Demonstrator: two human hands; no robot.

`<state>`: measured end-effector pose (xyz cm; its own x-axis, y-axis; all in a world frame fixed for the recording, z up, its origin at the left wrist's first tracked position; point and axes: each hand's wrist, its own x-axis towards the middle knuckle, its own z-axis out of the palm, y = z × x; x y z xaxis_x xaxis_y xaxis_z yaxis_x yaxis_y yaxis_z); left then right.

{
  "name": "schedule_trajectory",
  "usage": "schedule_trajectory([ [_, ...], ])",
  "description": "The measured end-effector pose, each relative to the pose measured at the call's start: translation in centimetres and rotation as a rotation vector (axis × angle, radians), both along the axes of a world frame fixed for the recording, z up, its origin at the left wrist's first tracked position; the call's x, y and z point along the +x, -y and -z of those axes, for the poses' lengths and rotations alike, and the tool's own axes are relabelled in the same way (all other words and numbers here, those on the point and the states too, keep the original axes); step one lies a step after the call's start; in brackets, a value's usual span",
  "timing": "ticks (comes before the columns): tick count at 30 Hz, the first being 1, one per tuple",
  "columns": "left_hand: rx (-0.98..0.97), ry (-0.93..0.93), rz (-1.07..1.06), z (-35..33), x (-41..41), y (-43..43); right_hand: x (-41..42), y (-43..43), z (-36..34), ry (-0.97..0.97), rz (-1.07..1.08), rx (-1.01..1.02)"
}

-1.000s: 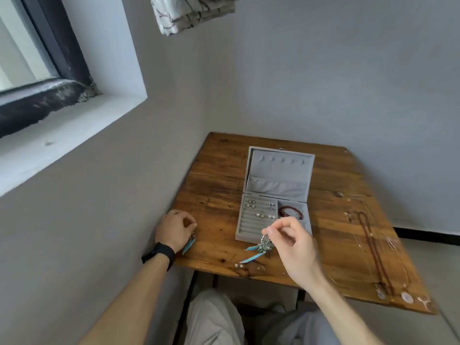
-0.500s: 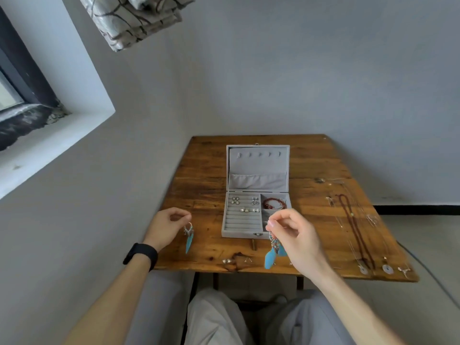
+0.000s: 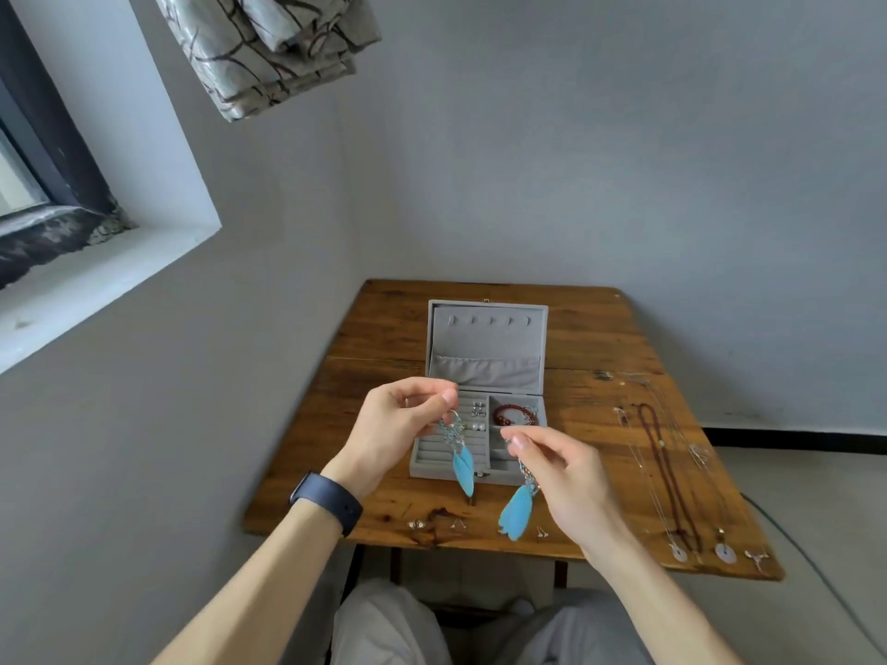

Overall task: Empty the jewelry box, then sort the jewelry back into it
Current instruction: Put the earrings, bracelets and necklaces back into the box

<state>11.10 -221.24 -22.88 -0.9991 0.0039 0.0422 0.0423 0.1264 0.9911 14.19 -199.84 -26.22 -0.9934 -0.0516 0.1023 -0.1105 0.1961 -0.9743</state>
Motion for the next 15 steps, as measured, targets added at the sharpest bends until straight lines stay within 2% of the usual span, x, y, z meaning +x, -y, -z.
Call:
schedule_trajectory([
  [5,-0.195,-0.115,0.153,0.1,0.4,-2.7,0.2,-1.0,-0.1,-0.019,0.027,0.045],
  [10,-0.35,-0.138,0.244,0.4,0.5,-3.8,0.1,-1.6,-0.6,-0.058,0.058,0.044],
  [15,-0.391,-0.155,0.229,-0.2,0.4,-4.5,-0.7,-1.7,-1.3,0.036,-0.03,0.049],
])
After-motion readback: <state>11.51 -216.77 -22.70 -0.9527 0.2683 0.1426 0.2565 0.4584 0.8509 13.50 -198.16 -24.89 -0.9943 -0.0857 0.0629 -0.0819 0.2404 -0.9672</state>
